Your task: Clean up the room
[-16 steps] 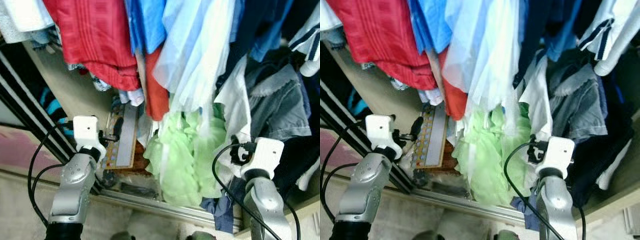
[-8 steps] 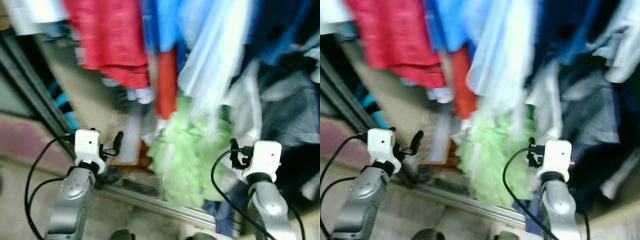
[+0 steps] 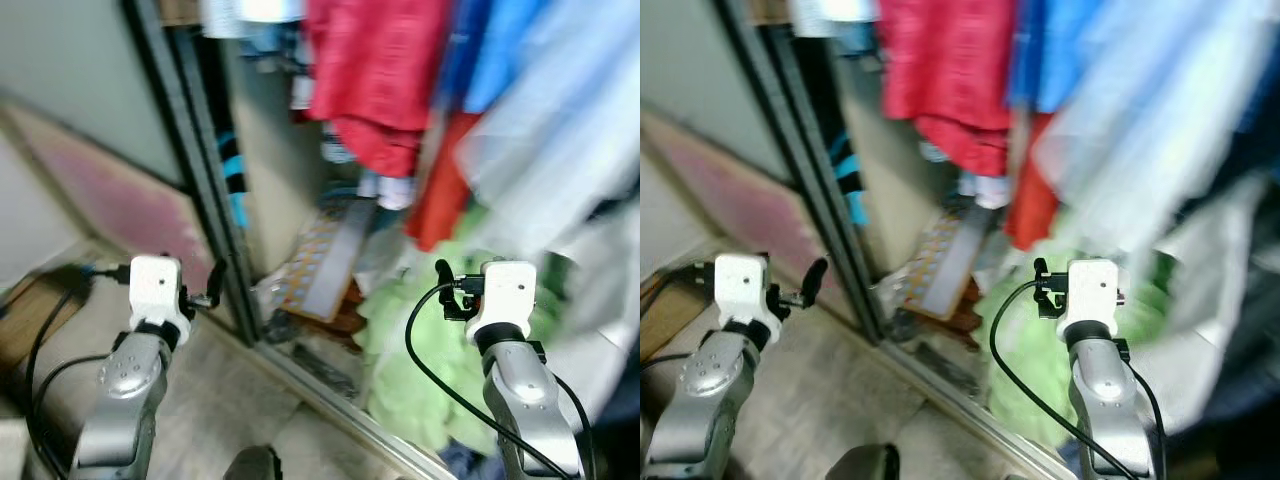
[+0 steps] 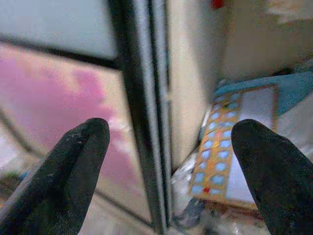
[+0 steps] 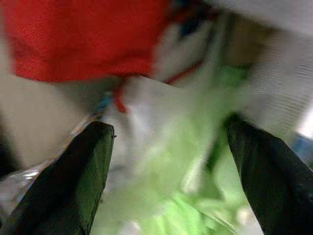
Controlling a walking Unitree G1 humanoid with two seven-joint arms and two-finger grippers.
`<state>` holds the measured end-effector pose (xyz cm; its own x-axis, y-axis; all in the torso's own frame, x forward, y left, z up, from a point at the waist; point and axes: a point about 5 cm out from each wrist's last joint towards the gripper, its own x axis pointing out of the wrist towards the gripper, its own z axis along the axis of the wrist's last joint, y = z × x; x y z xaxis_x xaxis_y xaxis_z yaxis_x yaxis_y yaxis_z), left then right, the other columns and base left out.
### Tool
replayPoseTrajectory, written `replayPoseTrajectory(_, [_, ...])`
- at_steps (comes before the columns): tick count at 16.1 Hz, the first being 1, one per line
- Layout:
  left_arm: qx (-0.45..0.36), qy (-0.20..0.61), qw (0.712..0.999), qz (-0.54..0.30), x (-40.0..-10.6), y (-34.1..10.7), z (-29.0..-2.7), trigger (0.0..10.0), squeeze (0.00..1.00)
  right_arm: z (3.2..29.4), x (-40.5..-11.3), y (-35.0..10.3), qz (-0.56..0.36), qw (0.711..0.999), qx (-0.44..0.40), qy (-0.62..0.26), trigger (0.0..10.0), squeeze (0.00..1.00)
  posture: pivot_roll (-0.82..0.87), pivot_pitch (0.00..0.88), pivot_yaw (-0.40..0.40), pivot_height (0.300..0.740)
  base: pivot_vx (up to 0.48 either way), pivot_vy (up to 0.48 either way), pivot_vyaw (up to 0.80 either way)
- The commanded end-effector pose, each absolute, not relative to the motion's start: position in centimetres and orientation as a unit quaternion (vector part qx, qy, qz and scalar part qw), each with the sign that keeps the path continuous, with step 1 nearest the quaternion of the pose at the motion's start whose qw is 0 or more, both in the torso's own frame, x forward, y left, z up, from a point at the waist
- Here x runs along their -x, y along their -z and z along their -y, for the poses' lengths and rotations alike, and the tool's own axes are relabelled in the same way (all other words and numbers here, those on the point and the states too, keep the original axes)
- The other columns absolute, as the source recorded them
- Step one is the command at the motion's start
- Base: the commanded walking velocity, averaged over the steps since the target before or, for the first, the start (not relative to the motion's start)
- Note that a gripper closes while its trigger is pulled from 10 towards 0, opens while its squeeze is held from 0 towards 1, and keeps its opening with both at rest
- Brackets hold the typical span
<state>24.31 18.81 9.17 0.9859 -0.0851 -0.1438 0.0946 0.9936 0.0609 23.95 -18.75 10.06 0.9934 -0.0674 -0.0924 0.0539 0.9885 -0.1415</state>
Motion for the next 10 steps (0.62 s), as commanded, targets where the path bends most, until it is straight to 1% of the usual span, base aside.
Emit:
replayPoseTrajectory(1, [-0.028,0.041,0.996,-0.072,-24.4,-9.2,-18.6,10.0,0.00,18.6,-24.2,-10.1,-0.046,0.996,0.067,0.022,10.0,0.00,0.00,0.000,0.007,0.740,0.000,0.000,0.80])
replayPoseTrajectory(3, [-0.027,0.054,0.996,-0.067,-24.5,-9.3,-17.8,10.0,0.00,18.6,-24.3,-10.1,-0.045,0.996,0.069,0.020,10.0,0.00,-0.01,0.000,0.010,0.740,0.000,0.000,0.80])
replayPoseTrajectory(5, [-0.036,0.076,0.995,-0.047,-25.4,-10.1,-17.0,10.0,0.00,18.5,-24.6,-10.4,-0.038,0.997,0.069,0.017,10.0,0.00,0.00,0.000,-0.007,0.740,0.000,0.000,0.80])
replayPoseTrajectory(7, [-0.046,0.078,0.995,-0.039,-26.5,-10.9,-17.6,10.0,0.00,18.1,-25.2,-10.6,-0.034,0.997,0.067,0.005,10.0,0.00,0.01,0.000,-0.014,0.740,0.000,0.000,0.80])
replayPoseTrajectory(10, [-0.054,0.062,0.996,-0.034,-26.6,-11.0,-18.2,10.0,0.00,17.9,-25.4,-10.6,-0.033,0.997,0.064,0.003,10.0,0.00,0.01,0.000,-0.015,0.740,0.000,0.000,0.80])
